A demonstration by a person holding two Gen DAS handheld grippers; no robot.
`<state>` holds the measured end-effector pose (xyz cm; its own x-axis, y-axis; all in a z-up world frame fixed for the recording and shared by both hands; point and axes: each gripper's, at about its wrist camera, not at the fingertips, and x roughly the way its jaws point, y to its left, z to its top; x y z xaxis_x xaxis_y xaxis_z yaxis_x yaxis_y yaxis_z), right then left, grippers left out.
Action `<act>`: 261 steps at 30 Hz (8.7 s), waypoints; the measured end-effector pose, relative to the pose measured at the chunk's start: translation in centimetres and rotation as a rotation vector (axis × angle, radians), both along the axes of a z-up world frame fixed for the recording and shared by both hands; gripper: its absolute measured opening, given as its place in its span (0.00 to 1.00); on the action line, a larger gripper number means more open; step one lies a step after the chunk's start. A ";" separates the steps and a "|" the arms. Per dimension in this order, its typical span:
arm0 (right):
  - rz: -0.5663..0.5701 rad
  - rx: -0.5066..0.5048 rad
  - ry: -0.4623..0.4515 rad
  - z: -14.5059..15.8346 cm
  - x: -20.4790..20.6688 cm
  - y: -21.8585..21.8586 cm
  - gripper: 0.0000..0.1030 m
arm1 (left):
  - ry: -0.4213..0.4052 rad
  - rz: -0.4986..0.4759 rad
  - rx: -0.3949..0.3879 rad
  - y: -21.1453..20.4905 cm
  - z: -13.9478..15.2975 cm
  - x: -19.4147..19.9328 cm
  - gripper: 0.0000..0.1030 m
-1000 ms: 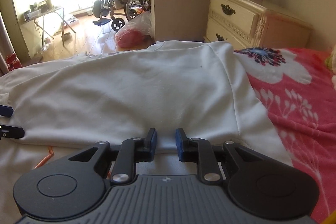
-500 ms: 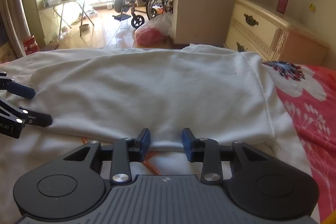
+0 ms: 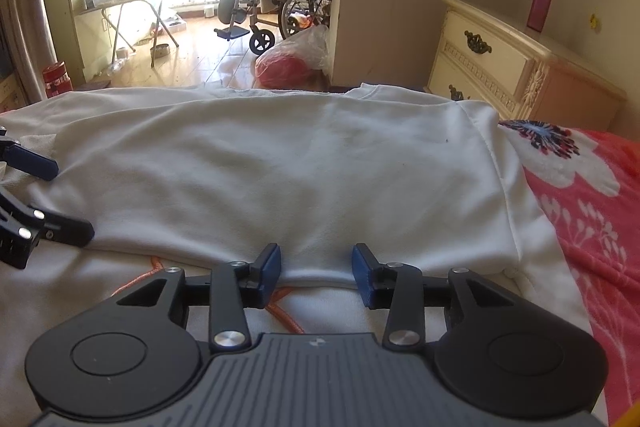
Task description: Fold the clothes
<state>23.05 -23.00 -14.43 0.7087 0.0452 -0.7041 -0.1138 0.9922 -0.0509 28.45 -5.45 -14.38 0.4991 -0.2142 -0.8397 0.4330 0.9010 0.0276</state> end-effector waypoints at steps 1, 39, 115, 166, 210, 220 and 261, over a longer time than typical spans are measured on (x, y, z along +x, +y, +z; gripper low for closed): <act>-0.001 0.003 0.001 0.0 0.0 -0.1 0.42 | 0.001 -0.008 0.009 -0.2 -0.1 -0.1 0.99; -0.011 0.010 -0.003 -0.1 -0.1 -0.1 0.42 | 0.024 0.026 0.064 -1.3 -0.3 -0.5 1.00; 0.263 0.059 0.120 6.1 -2.8 9.6 0.83 | 0.107 0.607 0.036 14.6 6.7 -5.4 1.00; 1.332 -0.170 -0.214 0.8 -10.4 57.4 0.04 | -0.111 1.410 -0.351 46.1 5.9 -16.3 0.60; -0.010 0.468 -0.106 10.0 4.5 0.9 0.01 | -0.030 0.472 -0.218 14.2 4.0 -0.2 0.64; -0.195 0.465 -0.202 8.6 2.5 -9.0 0.01 | -0.020 0.376 -0.227 11.0 4.7 0.2 0.68; -0.272 0.440 0.017 3.1 4.0 -13.2 0.05 | -0.044 0.276 0.000 10.0 1.9 -3.5 0.62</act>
